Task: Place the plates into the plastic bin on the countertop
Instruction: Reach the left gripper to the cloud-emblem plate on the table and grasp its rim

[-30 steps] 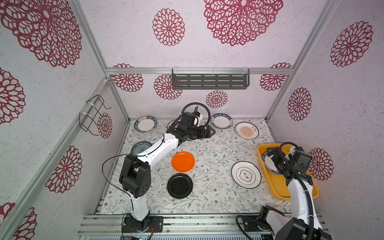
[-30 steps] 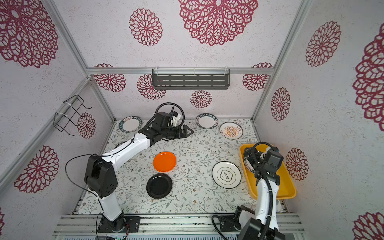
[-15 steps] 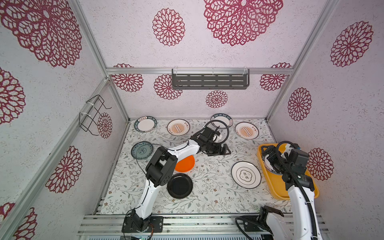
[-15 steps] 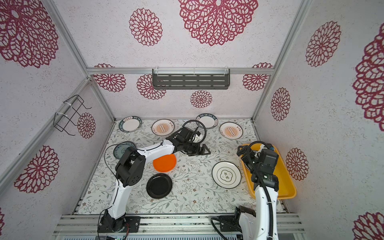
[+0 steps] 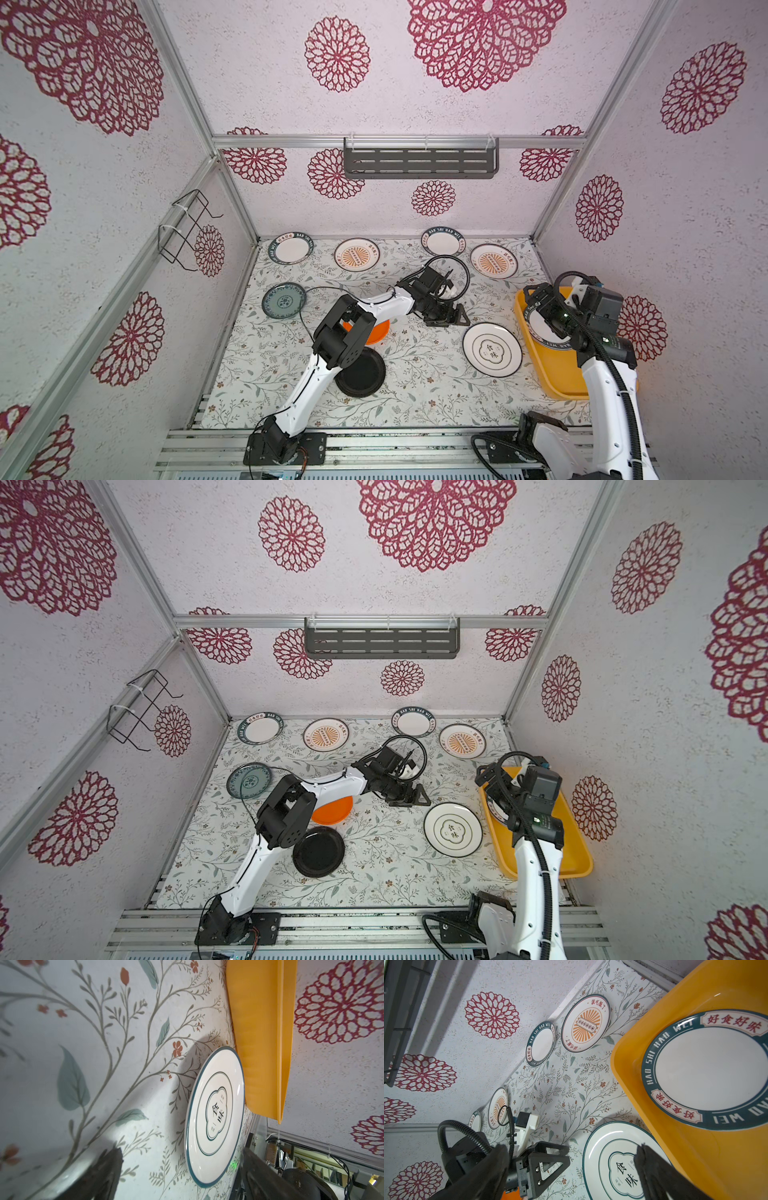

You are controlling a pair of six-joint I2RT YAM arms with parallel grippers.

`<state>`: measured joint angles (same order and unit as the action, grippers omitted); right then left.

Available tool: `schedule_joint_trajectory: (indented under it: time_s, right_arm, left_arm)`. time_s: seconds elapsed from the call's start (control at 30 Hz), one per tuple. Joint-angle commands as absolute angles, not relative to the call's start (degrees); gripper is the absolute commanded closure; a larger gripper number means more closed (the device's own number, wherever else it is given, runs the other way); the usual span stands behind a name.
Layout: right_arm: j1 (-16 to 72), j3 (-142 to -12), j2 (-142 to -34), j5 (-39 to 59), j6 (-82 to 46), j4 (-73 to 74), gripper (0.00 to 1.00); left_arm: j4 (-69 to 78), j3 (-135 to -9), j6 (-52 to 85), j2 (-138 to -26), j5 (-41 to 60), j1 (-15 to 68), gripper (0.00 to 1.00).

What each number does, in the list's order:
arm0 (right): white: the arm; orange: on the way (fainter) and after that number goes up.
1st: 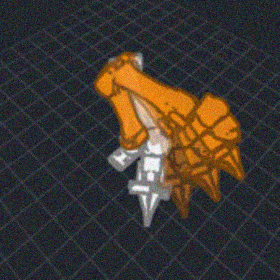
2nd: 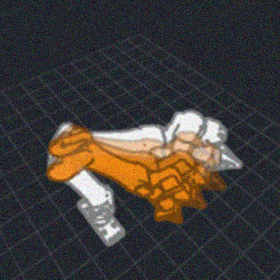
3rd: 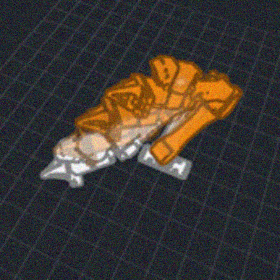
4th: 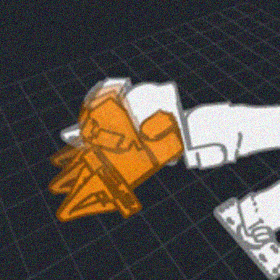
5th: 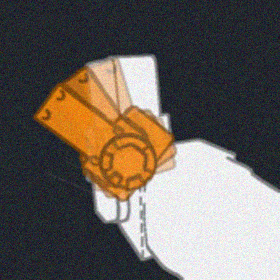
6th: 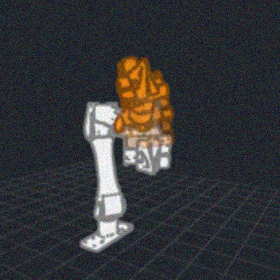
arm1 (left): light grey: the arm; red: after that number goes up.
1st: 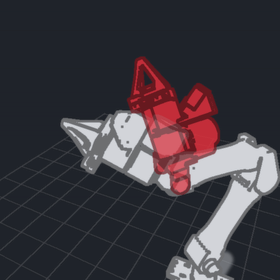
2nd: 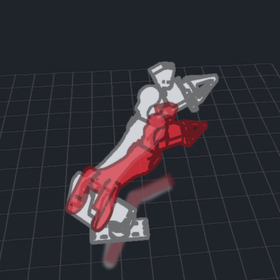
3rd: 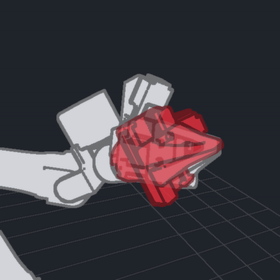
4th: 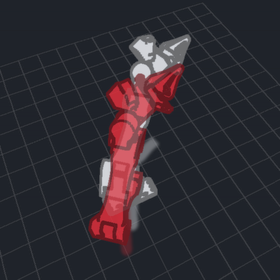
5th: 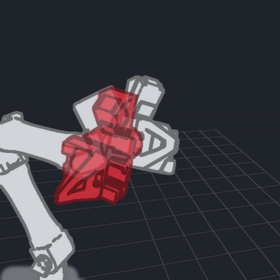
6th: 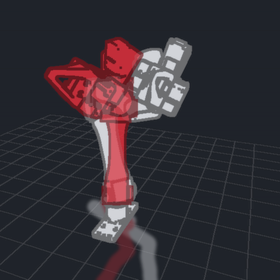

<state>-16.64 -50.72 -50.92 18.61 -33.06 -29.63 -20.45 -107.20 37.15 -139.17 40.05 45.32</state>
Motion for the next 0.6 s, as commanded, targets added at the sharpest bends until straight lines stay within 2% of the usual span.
schedule_joint_trajectory:
  time_s: [0.0, 0.33, 0.57]
  right_arm:
    - [-16.46, -52.80, -49.96, 16.49, -31.34, -31.56, 0.01]
    - [-16.46, -52.48, -46.52, 11.22, -31.14, -34.98, 0.01]
    - [-16.44, -52.03, -45.92, 10.52, -32.38, -35.05, 0.01]
  left_arm:
    - [-21.12, -109.68, 36.49, -142.21, 42.93, 47.31, 0.13]
    - [-22.86, -112.24, 36.65, -146.43, 45.50, 49.39, 0.25]
    - [-24.43, -112.59, 36.86, -147.54, 44.46, 49.48, 0.55]
